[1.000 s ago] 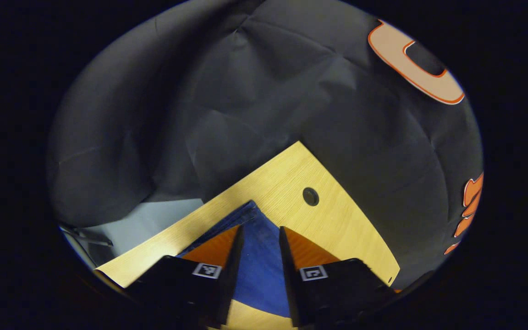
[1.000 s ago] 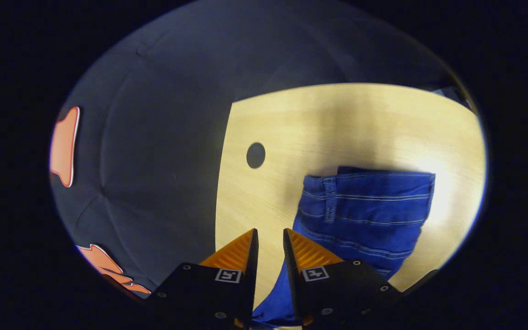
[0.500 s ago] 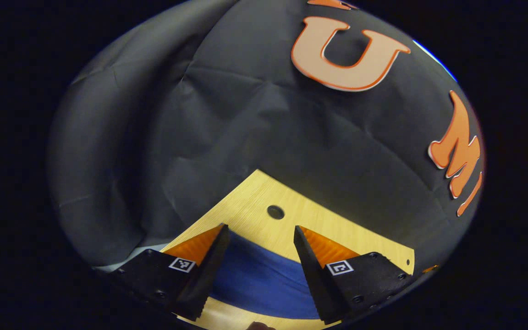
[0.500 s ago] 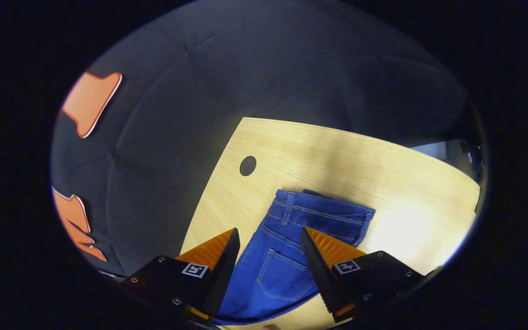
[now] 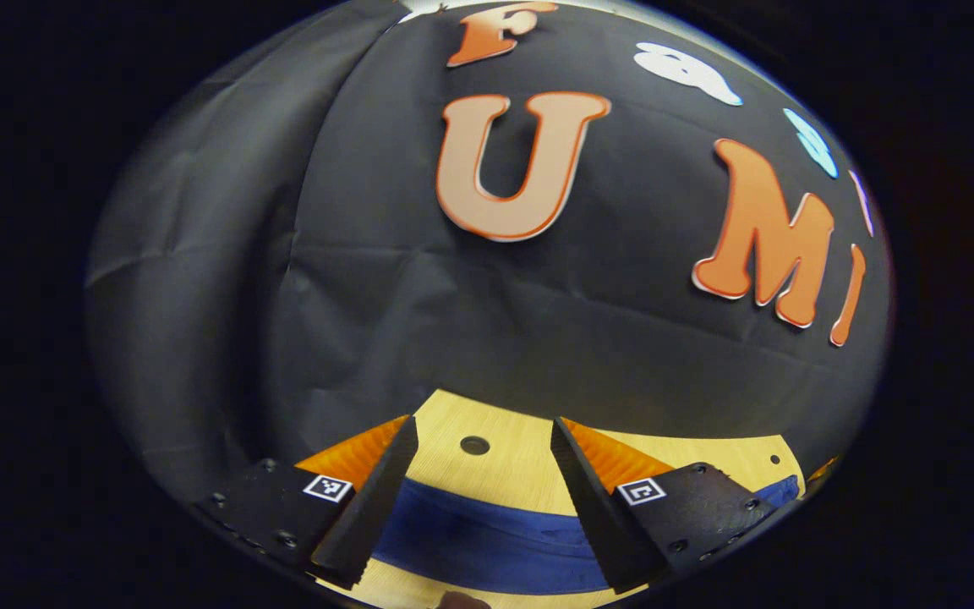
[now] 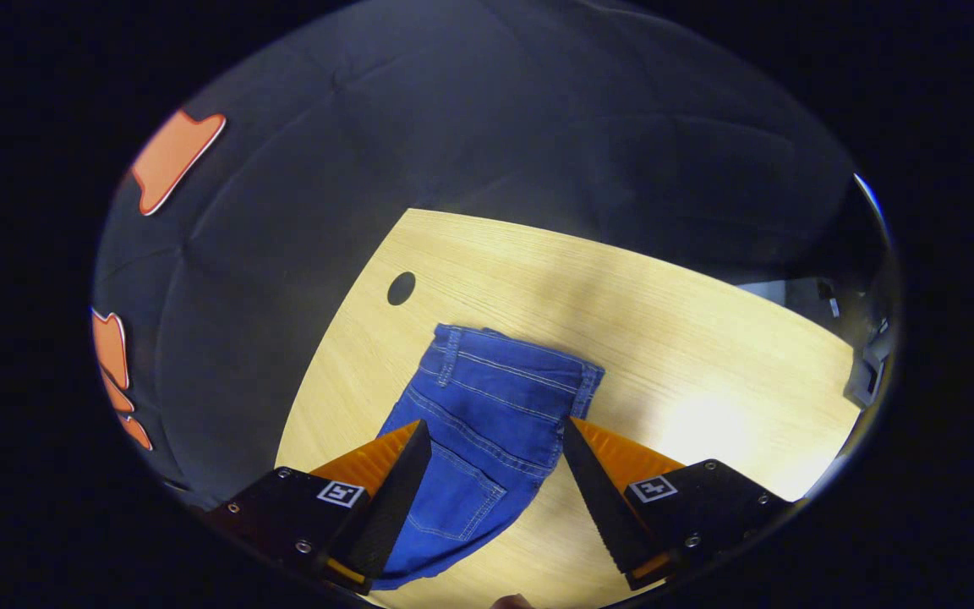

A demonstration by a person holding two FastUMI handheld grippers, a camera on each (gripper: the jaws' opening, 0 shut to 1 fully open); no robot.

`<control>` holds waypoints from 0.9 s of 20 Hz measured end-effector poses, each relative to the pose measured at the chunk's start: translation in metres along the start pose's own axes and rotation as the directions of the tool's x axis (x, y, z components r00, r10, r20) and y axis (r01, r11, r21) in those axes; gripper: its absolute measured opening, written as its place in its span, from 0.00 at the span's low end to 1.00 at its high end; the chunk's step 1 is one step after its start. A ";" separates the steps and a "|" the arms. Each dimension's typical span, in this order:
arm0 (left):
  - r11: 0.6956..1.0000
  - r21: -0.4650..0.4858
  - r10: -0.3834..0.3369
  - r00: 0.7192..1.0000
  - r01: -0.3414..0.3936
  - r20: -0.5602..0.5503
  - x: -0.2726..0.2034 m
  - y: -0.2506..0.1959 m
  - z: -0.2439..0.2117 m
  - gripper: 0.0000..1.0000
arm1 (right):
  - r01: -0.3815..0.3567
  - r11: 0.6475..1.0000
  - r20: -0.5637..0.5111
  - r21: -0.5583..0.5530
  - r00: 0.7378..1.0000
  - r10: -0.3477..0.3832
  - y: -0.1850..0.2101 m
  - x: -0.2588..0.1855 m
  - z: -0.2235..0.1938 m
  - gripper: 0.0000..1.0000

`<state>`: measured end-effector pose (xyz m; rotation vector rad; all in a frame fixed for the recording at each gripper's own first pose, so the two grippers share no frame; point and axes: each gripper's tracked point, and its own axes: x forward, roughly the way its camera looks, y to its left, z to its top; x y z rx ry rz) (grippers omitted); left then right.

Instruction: Grasp the waist and the cuffs of the jeans and fold them to make the two legs overlap; first hold the waist and fold one-third of the jeans toward the cuffs, then hold the cuffs and fold the remaining one-third in the same direction to finish folding.

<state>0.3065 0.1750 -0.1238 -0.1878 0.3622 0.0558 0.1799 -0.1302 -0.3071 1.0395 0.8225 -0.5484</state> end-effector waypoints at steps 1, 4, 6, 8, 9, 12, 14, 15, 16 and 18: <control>1.000 0.024 0.001 1.000 -0.002 0.024 -0.012 -0.005 0.005 0.98 | 0.005 1.000 -0.010 0.005 1.000 -0.005 -0.005 0.002 -0.004 0.98; 0.994 0.106 -0.012 0.993 -0.001 0.117 -0.039 -0.028 0.030 0.95 | 0.005 1.000 -0.006 0.027 1.000 -0.005 -0.013 0.009 -0.006 0.98; 0.990 0.139 -0.034 0.987 0.012 0.159 -0.051 -0.046 0.044 0.97 | 0.010 1.000 -0.005 0.020 1.000 -0.009 -0.015 0.014 -0.006 0.98; 0.982 0.186 -0.014 0.979 -0.025 0.205 -0.060 -0.057 0.052 0.98 | 0.012 1.000 -0.007 0.009 1.000 -0.012 -0.015 0.020 -0.008 0.98; 0.979 0.201 0.002 0.977 -0.045 0.212 -0.061 -0.059 0.049 0.96 | -0.003 1.000 -0.006 0.012 1.000 0.003 -0.011 0.021 -0.008 0.98; 0.978 0.206 -0.016 0.980 -0.026 0.200 -0.076 -0.075 0.040 0.98 | 0.017 1.000 0.002 0.019 1.000 -0.017 -0.015 0.032 -0.006 0.98; 0.978 0.209 -0.015 0.980 -0.027 0.197 -0.085 -0.079 0.035 0.98 | 0.036 0.999 -0.023 0.019 0.999 -0.035 -0.018 0.041 -0.012 0.98; 0.977 0.212 -0.014 0.981 -0.028 0.192 -0.086 -0.082 0.030 0.98 | 0.021 1.000 -0.040 0.023 0.999 -0.020 -0.016 0.046 -0.018 0.98; 0.976 0.217 -0.006 0.983 -0.035 0.186 -0.087 -0.082 0.027 0.98 | 0.024 1.000 -0.044 0.012 0.999 -0.024 -0.017 0.045 -0.020 1.00; 0.973 0.227 0.006 0.986 -0.044 0.164 -0.092 -0.081 0.017 0.99 | 0.019 1.000 -0.023 0.017 1.000 -0.018 -0.018 0.049 -0.013 1.00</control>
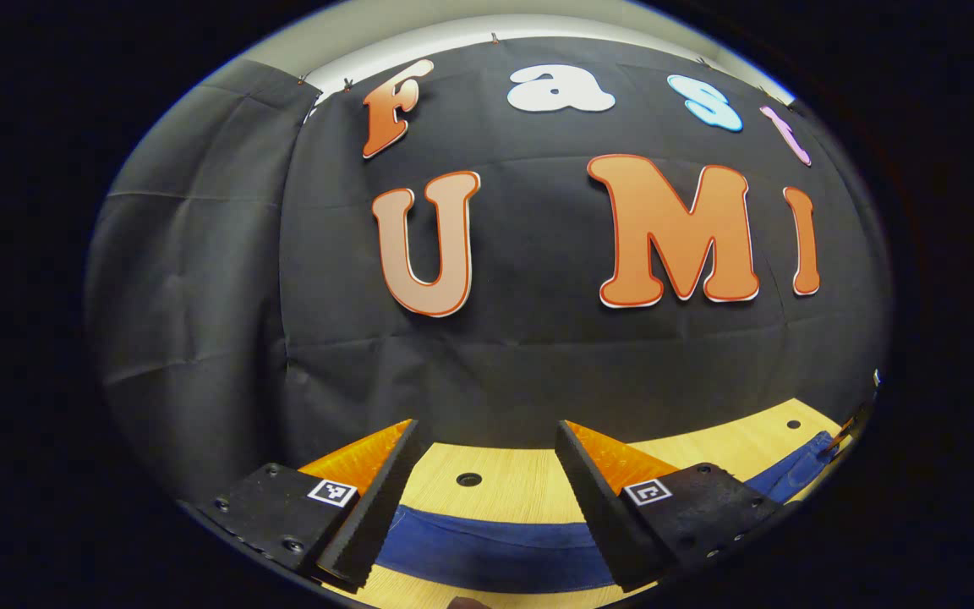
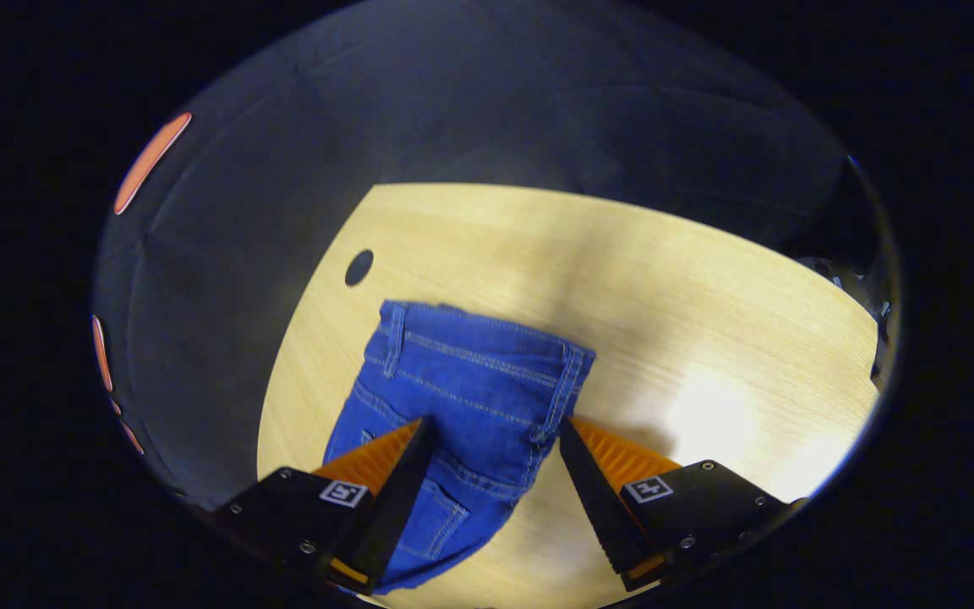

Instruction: Grasp the waist and the cuffs of the jeans and fold them to make the two legs overlap; first hold the waist and fold one-third of the jeans toward the cuffs, then hold the cuffs and fold the remaining one-third in the same direction to finish folding.

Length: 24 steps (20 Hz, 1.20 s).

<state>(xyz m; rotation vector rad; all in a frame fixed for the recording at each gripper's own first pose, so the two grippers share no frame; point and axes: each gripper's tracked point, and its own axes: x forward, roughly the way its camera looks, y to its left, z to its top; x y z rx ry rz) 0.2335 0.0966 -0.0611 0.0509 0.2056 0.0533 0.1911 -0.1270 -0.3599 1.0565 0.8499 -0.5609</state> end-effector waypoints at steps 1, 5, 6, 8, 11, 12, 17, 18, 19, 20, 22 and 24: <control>1.000 0.005 0.005 1.000 -0.005 -0.012 -0.001 -0.002 -0.004 0.99 | -0.009 1.000 -0.003 0.015 1.000 0.009 0.000 0.002 0.001 0.94; 1.000 0.015 0.020 0.999 -0.019 -0.040 -0.011 -0.005 -0.014 0.99 | -0.041 0.999 -0.002 -0.012 0.999 0.041 -0.017 -0.001 0.004 0.53; 0.999 0.024 0.027 0.999 -0.026 -0.047 -0.014 -0.007 -0.017 1.00 | -0.066 0.998 -0.007 0.008 0.998 0.066 -0.014 0.002 0.003 0.42; 0.999 0.031 0.022 0.998 -0.020 -0.060 -0.018 -0.014 -0.020 0.98 | -0.114 0.991 -0.007 0.064 0.993 0.114 -0.007 0.008 0.002 0.27; 0.999 0.038 0.012 0.997 -0.010 -0.070 -0.024 -0.018 -0.022 0.99 | -0.150 0.986 0.022 0.075 0.989 0.149 -0.002 0.002 0.009 0.07; 0.999 0.037 0.009 0.998 -0.007 -0.068 -0.024 -0.019 -0.021 0.99 | -0.187 0.980 0.018 0.066 0.982 0.187 0.004 -0.004 0.005 0.07; 1.000 0.009 0.000 0.997 0.001 -0.071 -0.019 -0.017 -0.023 0.99 | -0.248 0.967 0.066 0.056 0.968 0.244 0.018 -0.031 0.015 0.07; 1.000 0.005 -0.010 0.997 0.010 -0.070 -0.017 -0.018 -0.024 0.99 | -0.265 0.963 0.070 0.052 0.963 0.262 0.025 -0.038 0.014 0.07; 1.000 0.005 -0.014 0.998 0.015 -0.067 -0.016 -0.018 -0.024 0.99 | -0.279 0.959 0.081 0.054 0.958 0.274 0.031 -0.044 0.015 0.07; 1.000 0.001 -0.023 0.998 0.023 -0.063 -0.014 -0.018 -0.023 0.99 | -0.300 0.953 0.083 0.052 0.952 0.295 0.038 -0.049 0.014 0.07; 1.000 -0.003 -0.030 0.998 0.030 -0.062 -0.012 -0.016 -0.024 0.99 | -0.320 0.946 0.093 0.050 0.945 0.314 0.043 -0.061 0.014 0.07; 0.999 -0.014 -0.040 0.998 0.039 -0.054 -0.012 -0.013 -0.022 0.99 | -0.339 0.941 0.106 0.001 0.936 0.337 0.058 -0.077 0.011 0.07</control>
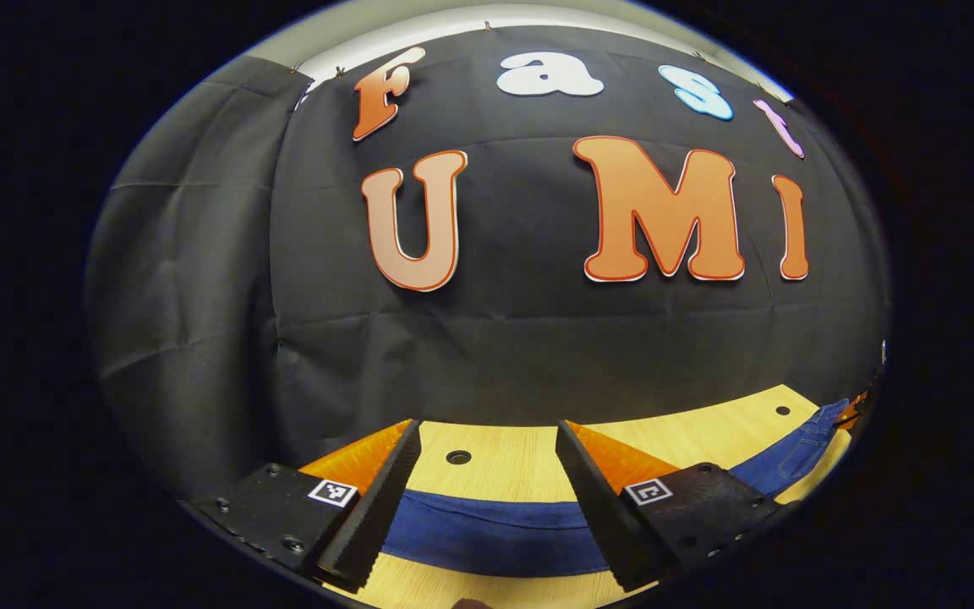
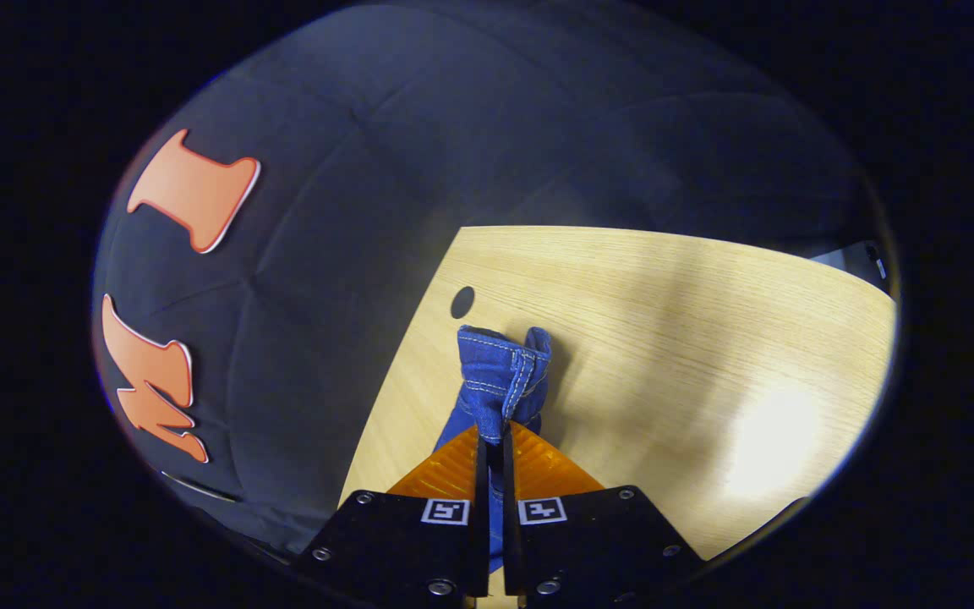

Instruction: Grasp the waist and the cuffs of the jeans and fold them to make the two legs overlap; first hold the waist and fold one-third of the jeans toward the cuffs, then hold the cuffs and fold the remaining one-third in the same direction to finish folding.

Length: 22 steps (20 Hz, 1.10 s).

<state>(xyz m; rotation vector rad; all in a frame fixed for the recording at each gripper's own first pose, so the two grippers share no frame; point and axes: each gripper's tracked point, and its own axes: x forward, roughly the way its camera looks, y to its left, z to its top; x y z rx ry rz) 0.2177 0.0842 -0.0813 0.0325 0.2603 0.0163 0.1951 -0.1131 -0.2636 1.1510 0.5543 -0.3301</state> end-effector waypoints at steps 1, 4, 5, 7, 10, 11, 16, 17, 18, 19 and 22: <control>1.000 -0.008 -0.009 1.000 0.009 0.002 0.000 0.002 0.000 0.99 | -0.009 1.000 0.008 -0.030 1.000 0.009 0.008 -0.005 -0.002 0.07; 1.000 -0.028 -0.012 1.000 0.012 -0.003 0.002 0.011 -0.004 0.99 | -0.050 0.991 0.017 -0.123 0.998 0.053 0.043 -0.019 -0.013 0.07; 0.999 -0.034 -0.012 1.000 0.012 0.002 0.002 0.015 -0.002 0.99 | -0.047 0.988 0.037 -0.149 0.998 0.053 0.047 -0.026 -0.014 0.07; 0.999 -0.043 -0.012 1.000 0.012 0.003 0.002 0.022 -0.004 0.99 | -0.074 0.979 0.045 -0.192 0.995 0.084 0.068 -0.036 -0.021 0.07; 0.998 -0.061 -0.015 1.000 0.015 0.001 0.002 0.033 -0.007 0.99 | -0.108 0.968 0.047 -0.227 0.991 0.122 0.099 -0.049 -0.035 0.07; 0.998 -0.062 -0.011 1.000 0.011 -0.002 0.002 0.038 -0.008 0.99 | -0.113 0.963 0.051 -0.243 0.990 0.129 0.109 -0.053 -0.039 0.07; 0.997 -0.074 -0.003 1.000 0.002 -0.006 0.003 0.060 -0.017 0.99 | -0.170 0.930 0.046 -0.327 0.980 0.196 0.155 -0.069 -0.064 0.07; 0.997 -0.078 -0.001 1.000 0.000 -0.007 0.005 0.063 -0.019 0.99 | -0.187 0.920 0.035 -0.343 0.977 0.212 0.166 -0.071 -0.070 0.07; 0.997 -0.082 0.006 1.000 -0.006 -0.010 0.005 0.068 -0.021 0.99 | -0.195 0.915 0.032 -0.354 0.975 0.220 0.176 -0.074 -0.078 0.07; 0.996 -0.090 0.012 1.000 -0.013 -0.012 0.004 0.075 -0.022 0.99 | -0.215 0.905 0.021 -0.366 0.971 0.239 0.188 -0.077 -0.084 0.07; 0.994 -0.103 0.023 1.000 -0.024 -0.011 0.002 0.084 -0.024 0.99 | -0.263 0.880 -0.023 -0.394 0.961 0.277 0.215 -0.080 -0.111 0.07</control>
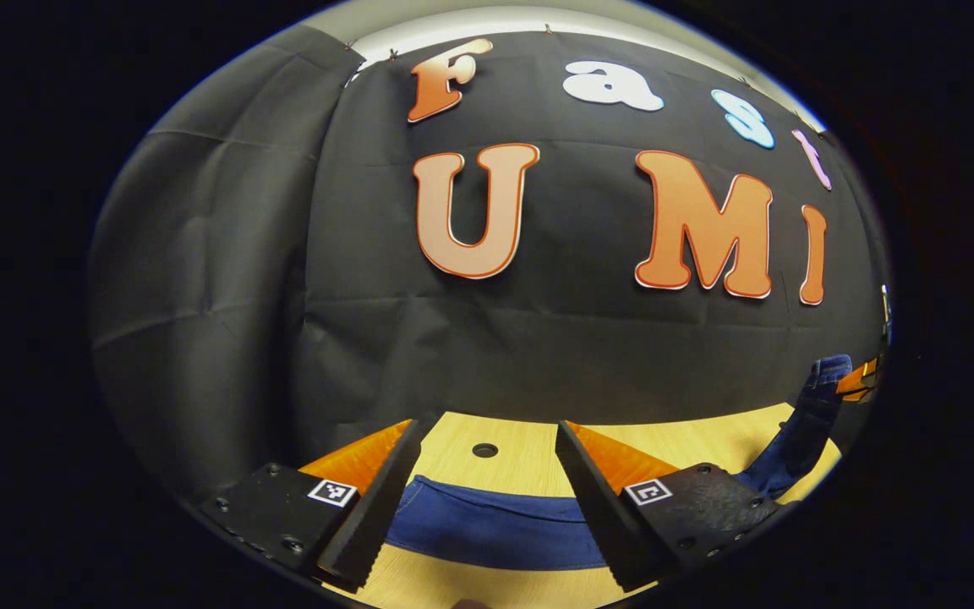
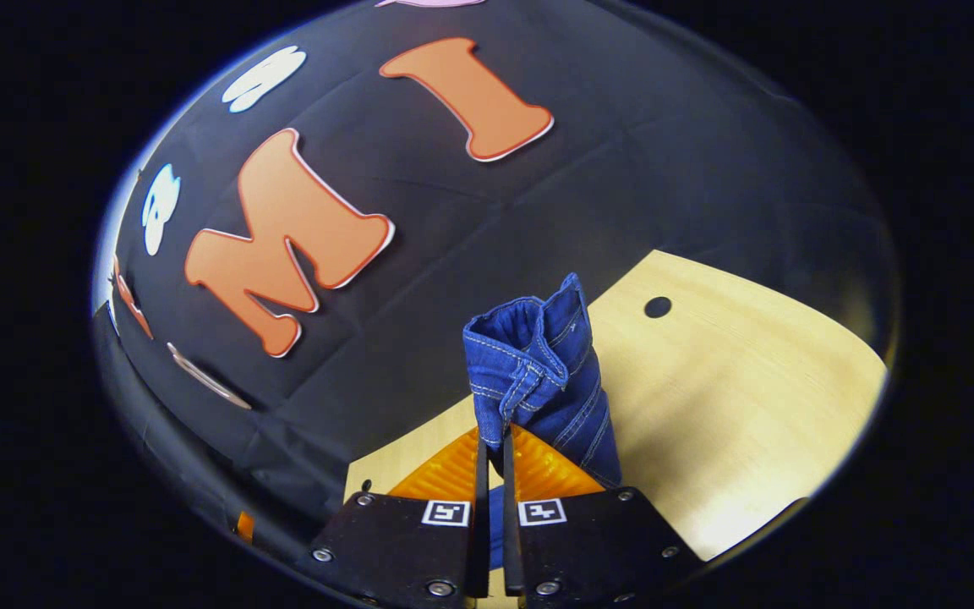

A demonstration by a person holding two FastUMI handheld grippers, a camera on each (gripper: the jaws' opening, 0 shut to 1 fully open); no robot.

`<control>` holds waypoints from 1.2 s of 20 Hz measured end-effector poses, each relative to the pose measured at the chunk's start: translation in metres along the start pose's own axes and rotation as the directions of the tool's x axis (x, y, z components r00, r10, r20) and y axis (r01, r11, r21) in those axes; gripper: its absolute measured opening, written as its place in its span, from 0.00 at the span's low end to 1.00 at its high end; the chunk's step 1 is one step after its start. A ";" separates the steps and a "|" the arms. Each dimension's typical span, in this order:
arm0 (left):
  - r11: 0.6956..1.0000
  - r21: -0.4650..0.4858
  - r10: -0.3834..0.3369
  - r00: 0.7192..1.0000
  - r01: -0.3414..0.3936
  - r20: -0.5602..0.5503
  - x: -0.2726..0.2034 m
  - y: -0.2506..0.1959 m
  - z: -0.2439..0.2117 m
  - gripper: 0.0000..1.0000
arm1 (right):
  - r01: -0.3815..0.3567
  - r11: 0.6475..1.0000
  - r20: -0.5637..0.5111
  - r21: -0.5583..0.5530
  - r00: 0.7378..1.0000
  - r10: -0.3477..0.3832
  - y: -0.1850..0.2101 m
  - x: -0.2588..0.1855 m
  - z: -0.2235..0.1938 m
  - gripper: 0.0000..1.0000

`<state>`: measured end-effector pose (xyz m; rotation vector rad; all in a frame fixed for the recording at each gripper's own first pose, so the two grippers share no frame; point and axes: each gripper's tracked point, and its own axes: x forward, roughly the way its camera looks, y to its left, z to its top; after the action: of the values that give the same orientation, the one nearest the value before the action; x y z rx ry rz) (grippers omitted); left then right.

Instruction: Grasp the waist and the cuffs of the jeans and fold them to make the two legs overlap; first hold the waist and fold one-third of the jeans toward the cuffs, then hold the cuffs and fold the remaining one-third in the same direction to finish folding.

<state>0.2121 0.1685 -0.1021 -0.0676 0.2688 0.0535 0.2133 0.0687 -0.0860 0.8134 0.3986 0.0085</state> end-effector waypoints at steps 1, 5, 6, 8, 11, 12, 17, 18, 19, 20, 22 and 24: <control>1.000 0.000 0.004 1.000 -0.004 0.004 -0.001 0.003 -0.001 0.99 | -0.019 1.000 -0.007 -0.015 1.000 0.019 0.009 0.000 -0.004 0.07; 1.000 0.014 -0.004 1.000 0.004 0.014 -0.006 0.003 0.001 0.99 | -0.087 0.992 -0.053 -0.096 0.995 0.082 0.050 0.000 -0.032 0.07; 1.000 0.016 -0.007 1.000 0.007 0.013 -0.007 0.003 0.000 0.99 | -0.101 0.989 -0.072 -0.111 0.993 0.093 0.060 0.003 -0.042 0.07; 1.000 0.012 -0.010 1.000 0.010 0.005 -0.009 0.005 -0.004 0.99 | -0.128 0.984 -0.112 -0.123 0.987 0.115 0.079 0.010 -0.064 0.07; 1.000 0.007 -0.005 1.000 0.005 -0.007 -0.011 0.010 -0.009 0.99 | -0.160 0.976 -0.183 -0.149 0.974 0.131 0.097 0.020 -0.105 0.07; 1.000 0.007 0.002 1.000 -0.002 -0.011 -0.012 0.013 -0.010 0.99 | -0.159 0.975 -0.203 -0.156 0.971 0.126 0.098 0.023 -0.119 0.07; 0.999 0.002 0.035 0.999 -0.035 -0.031 -0.015 0.034 -0.019 0.99 | -0.147 0.970 -0.283 -0.193 0.955 0.089 0.111 0.043 -0.174 0.07; 0.999 -0.002 0.043 0.998 -0.043 -0.037 -0.016 0.037 -0.022 0.99 | -0.136 0.969 -0.284 -0.207 0.956 0.073 0.112 0.048 -0.182 0.07; 0.999 -0.006 0.050 0.998 -0.050 -0.042 -0.017 0.041 -0.024 0.99 | -0.128 0.969 -0.296 -0.210 0.953 0.061 0.112 0.049 -0.189 0.07; 0.998 -0.008 0.058 0.997 -0.058 -0.048 -0.017 0.046 -0.026 0.99 | -0.113 0.973 -0.323 -0.202 0.946 0.043 0.112 0.051 -0.199 0.07; 0.997 -0.011 0.073 0.995 -0.074 -0.061 -0.018 0.053 -0.032 0.99 | -0.099 0.978 -0.405 -0.186 0.914 0.016 0.110 0.049 -0.220 0.06; 0.996 -0.015 0.081 0.994 -0.082 -0.070 -0.019 0.059 -0.036 0.99 | -0.096 0.972 -0.405 -0.214 0.914 0.001 0.109 0.053 -0.225 0.07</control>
<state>0.1806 0.2236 -0.1355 -0.0765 0.3409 0.1350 0.1994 0.3106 -0.1660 0.5882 0.7534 0.2699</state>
